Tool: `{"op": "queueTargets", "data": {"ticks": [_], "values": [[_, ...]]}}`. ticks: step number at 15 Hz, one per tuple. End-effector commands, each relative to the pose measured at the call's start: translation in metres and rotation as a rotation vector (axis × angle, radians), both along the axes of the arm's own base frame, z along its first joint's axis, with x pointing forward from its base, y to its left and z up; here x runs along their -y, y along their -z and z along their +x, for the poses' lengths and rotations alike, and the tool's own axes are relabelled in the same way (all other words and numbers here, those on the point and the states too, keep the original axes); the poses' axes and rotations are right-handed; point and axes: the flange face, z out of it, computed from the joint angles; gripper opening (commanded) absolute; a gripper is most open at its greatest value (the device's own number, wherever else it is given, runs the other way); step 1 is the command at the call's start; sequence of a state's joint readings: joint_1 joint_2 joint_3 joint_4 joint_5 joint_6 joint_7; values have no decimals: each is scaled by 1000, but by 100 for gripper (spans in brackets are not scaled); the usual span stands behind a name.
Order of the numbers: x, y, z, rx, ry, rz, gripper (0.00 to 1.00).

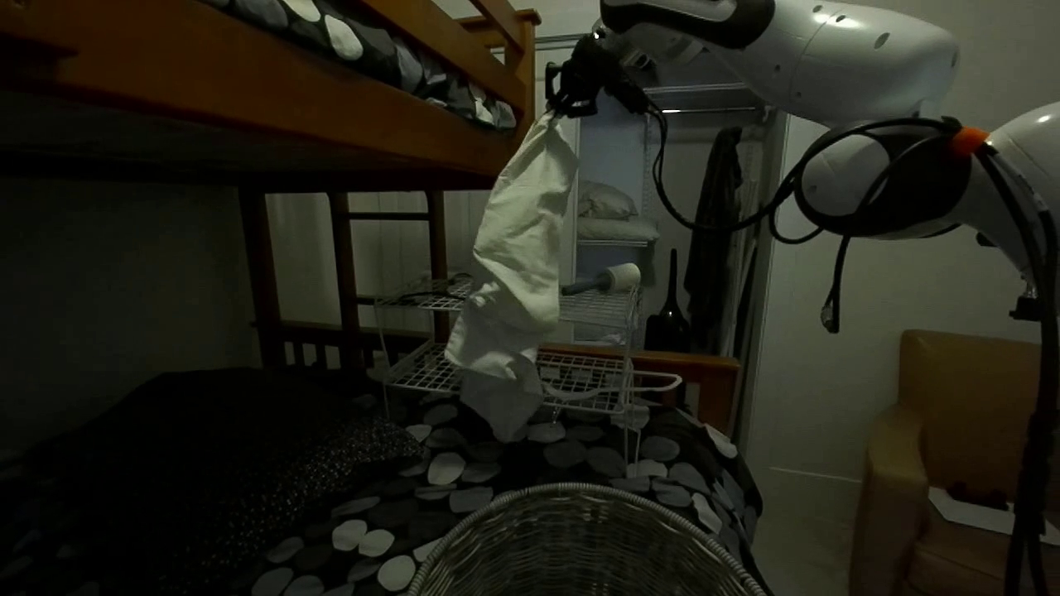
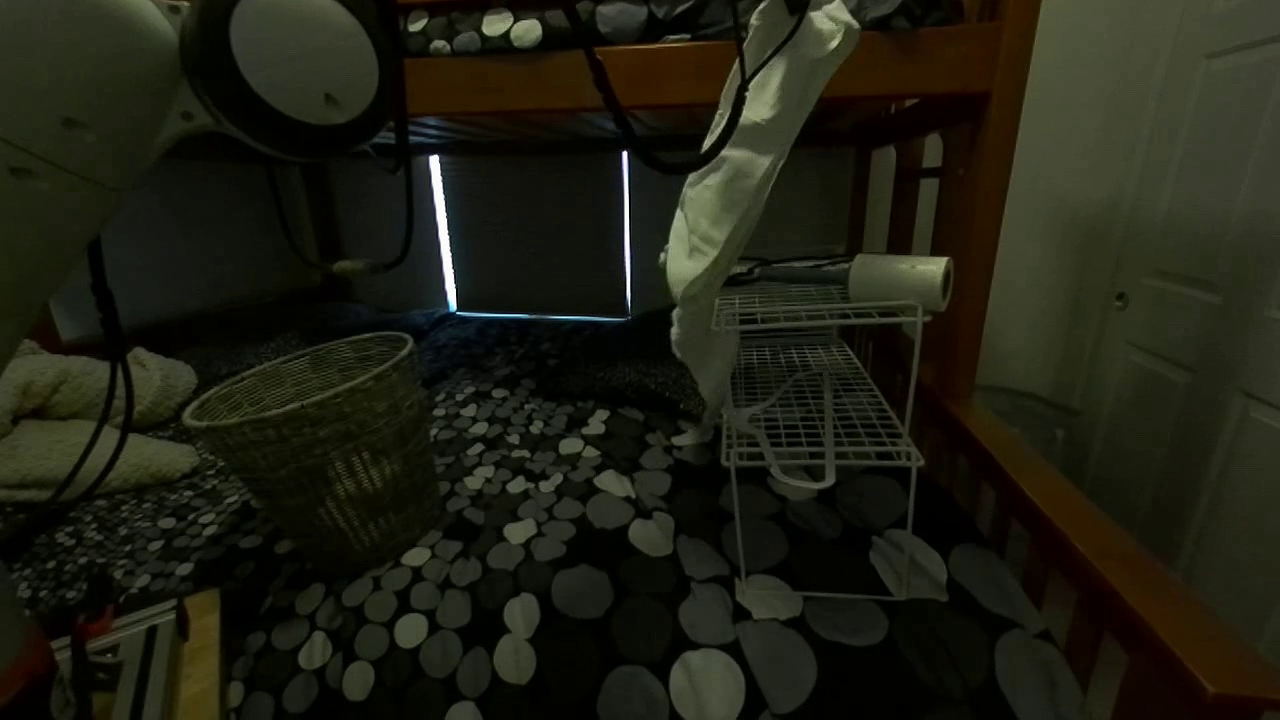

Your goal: Hang the pillowcase on the rack

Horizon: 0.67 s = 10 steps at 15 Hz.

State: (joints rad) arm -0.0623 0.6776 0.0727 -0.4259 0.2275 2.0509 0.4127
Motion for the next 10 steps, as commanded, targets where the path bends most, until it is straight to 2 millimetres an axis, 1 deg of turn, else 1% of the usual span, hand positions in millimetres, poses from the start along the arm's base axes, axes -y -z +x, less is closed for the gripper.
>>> {"op": "queueTargets", "data": {"ticks": [1,2,3,5,6,7,8,10], "values": [[46,-26,-9,155,141,9,1],[55,-23,-7,153,176,-28,1],[65,-14,-3,126,205,-60,1],[86,-1,5,127,304,-121,1],[95,-1,5,150,357,-127,1],[105,8,11,149,411,-131,1],[110,16,15,149,440,-149,1],[117,48,32,103,461,-169,1]]}}
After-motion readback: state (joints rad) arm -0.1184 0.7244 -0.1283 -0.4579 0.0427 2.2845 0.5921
